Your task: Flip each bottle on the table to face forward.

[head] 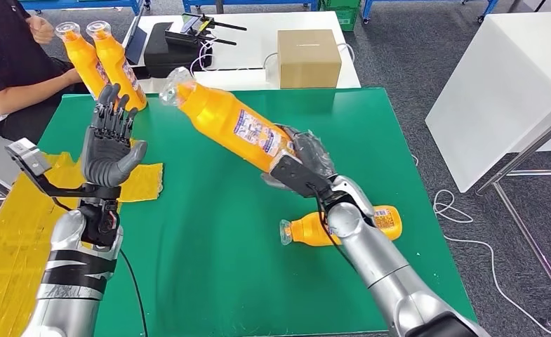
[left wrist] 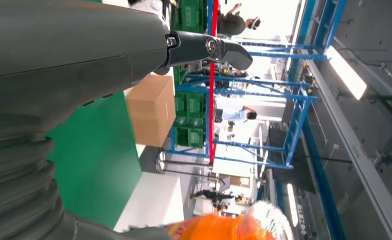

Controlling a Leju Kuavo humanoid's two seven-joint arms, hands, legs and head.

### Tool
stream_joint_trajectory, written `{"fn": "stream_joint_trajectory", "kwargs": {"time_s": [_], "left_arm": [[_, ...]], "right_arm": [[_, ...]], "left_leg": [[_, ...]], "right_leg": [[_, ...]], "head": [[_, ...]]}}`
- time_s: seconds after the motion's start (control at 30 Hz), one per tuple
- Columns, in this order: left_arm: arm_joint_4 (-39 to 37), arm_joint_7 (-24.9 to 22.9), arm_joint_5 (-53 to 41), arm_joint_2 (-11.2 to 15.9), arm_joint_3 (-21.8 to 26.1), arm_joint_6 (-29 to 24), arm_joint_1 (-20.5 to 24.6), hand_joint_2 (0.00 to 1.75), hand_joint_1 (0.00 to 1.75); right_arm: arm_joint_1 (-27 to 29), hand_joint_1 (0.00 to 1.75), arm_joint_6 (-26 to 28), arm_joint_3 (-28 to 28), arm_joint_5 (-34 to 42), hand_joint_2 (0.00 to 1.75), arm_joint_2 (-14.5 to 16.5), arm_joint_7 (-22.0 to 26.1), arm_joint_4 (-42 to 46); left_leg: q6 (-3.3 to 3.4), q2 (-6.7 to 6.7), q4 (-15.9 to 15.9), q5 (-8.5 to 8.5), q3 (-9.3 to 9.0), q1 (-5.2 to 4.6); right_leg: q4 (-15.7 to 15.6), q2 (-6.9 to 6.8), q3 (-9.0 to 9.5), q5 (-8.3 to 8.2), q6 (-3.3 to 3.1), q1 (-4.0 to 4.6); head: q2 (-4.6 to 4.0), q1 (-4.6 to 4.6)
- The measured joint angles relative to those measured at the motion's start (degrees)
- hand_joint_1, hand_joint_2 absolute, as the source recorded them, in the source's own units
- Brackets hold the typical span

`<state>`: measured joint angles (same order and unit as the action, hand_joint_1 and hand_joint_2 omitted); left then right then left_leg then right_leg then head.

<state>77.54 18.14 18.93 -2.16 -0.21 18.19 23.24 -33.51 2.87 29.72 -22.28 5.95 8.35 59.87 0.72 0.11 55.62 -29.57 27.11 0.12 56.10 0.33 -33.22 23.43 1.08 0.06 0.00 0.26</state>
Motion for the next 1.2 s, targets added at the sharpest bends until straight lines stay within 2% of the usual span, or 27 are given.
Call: {"fn": "stream_joint_trajectory", "kwargs": {"time_s": [0.13,0.43,0.8,1.2], "left_arm": [[-0.91,-0.04,0.01,-0.37,-0.51,-0.02,0.57,1.75,0.0],[-2.07,-0.13,0.04,-0.53,-0.7,-0.04,1.19,1.75,0.0],[-4.11,-0.6,2.12,-1.25,-2.4,1.4,2.1,1.75,0.0],[-6.31,-0.1,3.45,-1.34,-5.03,4.7,1.9,1.75,0.0]], "right_arm": [[0.71,1.75,0.44,0.26,-0.09,1.75,2.34,0.26,-1.15],[0.82,1.75,0.45,0.37,-0.07,1.75,3.95,0.53,-2.73],[0.65,1.75,1.01,3.02,1.04,1.75,7.95,1.4,-5.79],[-2.67,1.75,1.43,3.68,2.56,1.75,9.32,1.29,-8.61]], "left_leg": [[0.0,0.0,0.0,0.0,0.01,0.0],[0.0,0.0,0.0,0.0,0.01,-0.01],[0.0,0.0,0.0,0.0,0.02,-0.01],[0.0,0.0,0.0,0.0,0.04,-0.02]], "right_leg": [[0.0,0.01,0.0,0.0,0.0,-0.04],[0.01,0.01,0.0,0.0,0.0,-0.05],[0.01,0.01,-0.02,0.0,0.0,-0.04],[0.01,0.01,-0.02,0.0,0.0,-0.07]], "head": [[0.0,0.0],[0.0,0.01],[0.0,0.0],[0.0,0.0]]}}
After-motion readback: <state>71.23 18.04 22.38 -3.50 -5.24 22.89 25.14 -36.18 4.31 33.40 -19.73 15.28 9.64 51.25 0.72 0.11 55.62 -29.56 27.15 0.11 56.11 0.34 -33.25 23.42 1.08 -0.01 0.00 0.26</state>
